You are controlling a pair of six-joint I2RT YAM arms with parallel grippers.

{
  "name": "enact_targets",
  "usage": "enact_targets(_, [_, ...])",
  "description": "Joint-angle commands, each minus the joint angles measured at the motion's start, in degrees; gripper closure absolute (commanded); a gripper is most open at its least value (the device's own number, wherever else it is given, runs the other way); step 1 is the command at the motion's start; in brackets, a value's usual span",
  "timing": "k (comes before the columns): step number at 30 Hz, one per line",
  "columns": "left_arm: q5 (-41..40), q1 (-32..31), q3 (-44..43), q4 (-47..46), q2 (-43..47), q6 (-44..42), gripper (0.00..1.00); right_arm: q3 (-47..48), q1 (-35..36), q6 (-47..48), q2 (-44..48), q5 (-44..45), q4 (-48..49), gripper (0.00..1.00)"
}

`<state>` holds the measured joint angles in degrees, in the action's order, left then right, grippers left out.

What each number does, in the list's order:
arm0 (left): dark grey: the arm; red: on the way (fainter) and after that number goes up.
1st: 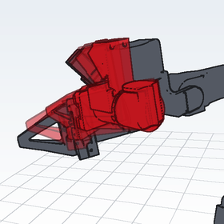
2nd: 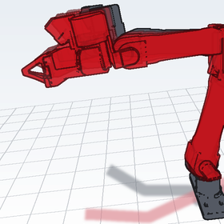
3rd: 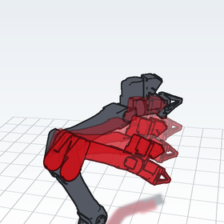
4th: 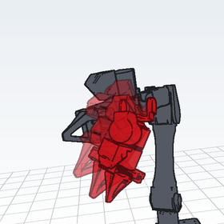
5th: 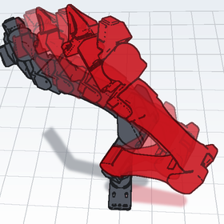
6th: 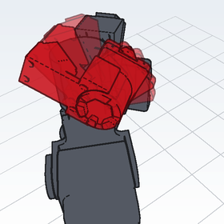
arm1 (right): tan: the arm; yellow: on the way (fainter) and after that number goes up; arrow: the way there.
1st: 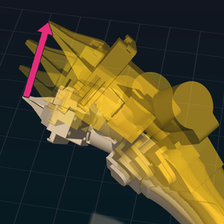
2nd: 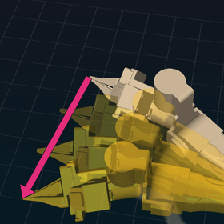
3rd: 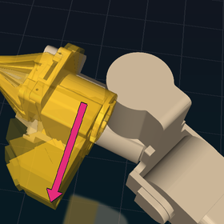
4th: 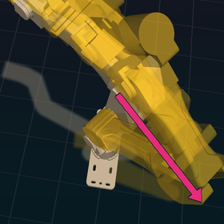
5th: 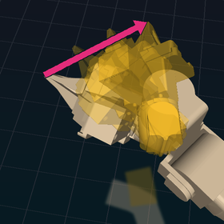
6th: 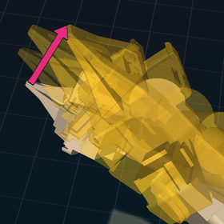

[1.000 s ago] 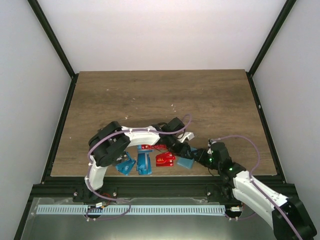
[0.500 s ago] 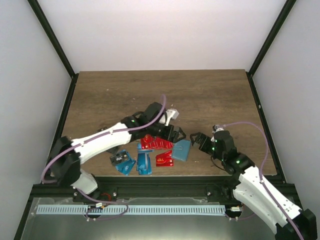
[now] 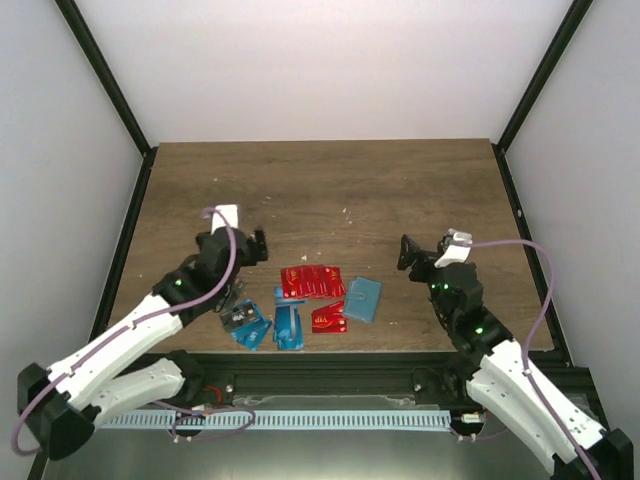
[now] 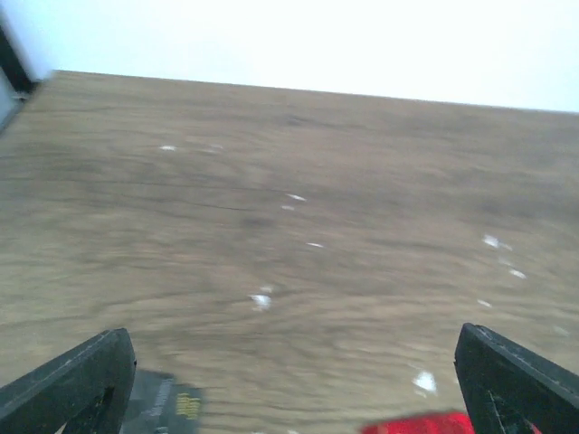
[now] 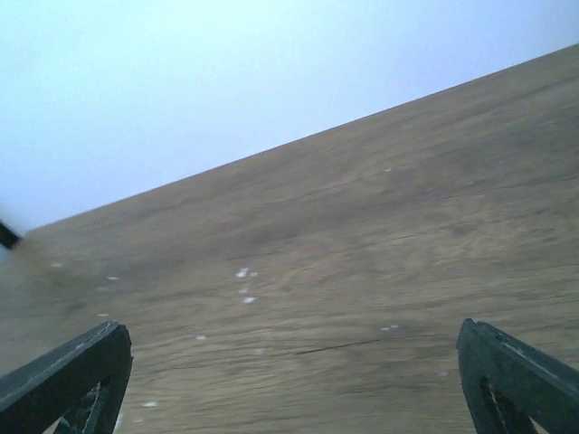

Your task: Put the credit cards into the card holder

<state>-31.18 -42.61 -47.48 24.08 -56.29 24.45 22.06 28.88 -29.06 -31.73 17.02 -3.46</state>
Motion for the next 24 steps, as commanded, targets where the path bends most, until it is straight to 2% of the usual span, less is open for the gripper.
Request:
enact_targets(1, [-13.16, 2.66, 11.96, -12.76, 7.46, -6.38, 0.03, -7.03, 0.22, 11.15, -1.13, 14.67, 17.17, 0.0])
enact_targets(3, [-15.15, 2.92, 18.75, -23.0, 11.24, -10.74, 0.07, -5.93, -0.09, 7.85, -6.06, 20.58, 17.4, 0.0])
enact_targets(5, [-17.29, 3.62, 24.67, -31.27, 15.35, -14.98, 0.07, -4.85, -0.86, 9.39, -12.31, 23.58, 20.21, 0.0])
enact_targets(8, [-19.59, 5.28, 33.16, -45.76, 15.55, -24.05, 0.08, -3.61, -3.7, 8.45, -21.24, 25.86, 22.36, 0.0])
enact_targets(9, [-20.32, 6.33, 33.76, -46.2, 14.95, -24.29, 0.08, -4.21, -4.57, 9.84, -23.2, 24.53, 26.67, 0.0])
enact_targets(11, [-20.66, 8.96, 34.69, -48.33, 13.06, -24.92, 0.08, -3.8, -6.54, 11.01, -25.3, 21.76, 27.48, 0.0])
enact_targets(13, [-20.12, 11.58, 36.11, -52.69, 12.29, -27.3, 0.08, -5.15, -7.87, 14.31, -25.98, 19.45, 32.95, 0.0])
enact_targets(17, [-12.98, 21.64, 39.14, -60.13, 6.17, -25.71, 0.08, -11.63, -11.63, 24.96, -28.36, 13.47, 48.85, 0.0])
enact_targets(20, [-5.87, 26.92, 41.9, -68.69, 0.25, -24.66, 0.07, -15.92, -16.51, 25.04, -31.95, 7.42, 57.51, 0.0])
enact_targets(21, [-3.18, 28.62, 42.16, -70.97, -2.01, -24.62, 0.07, -14.77, -17.23, 24.45, -32.15, 5.72, 54.87, 0.0])
enact_targets(24, [3.46, 31.88, 39.88, -73.81, -8.47, -26.16, 0.07, -18.07, -20.2, 25.2, -34.49, -0.62, 66.93, 0.0])
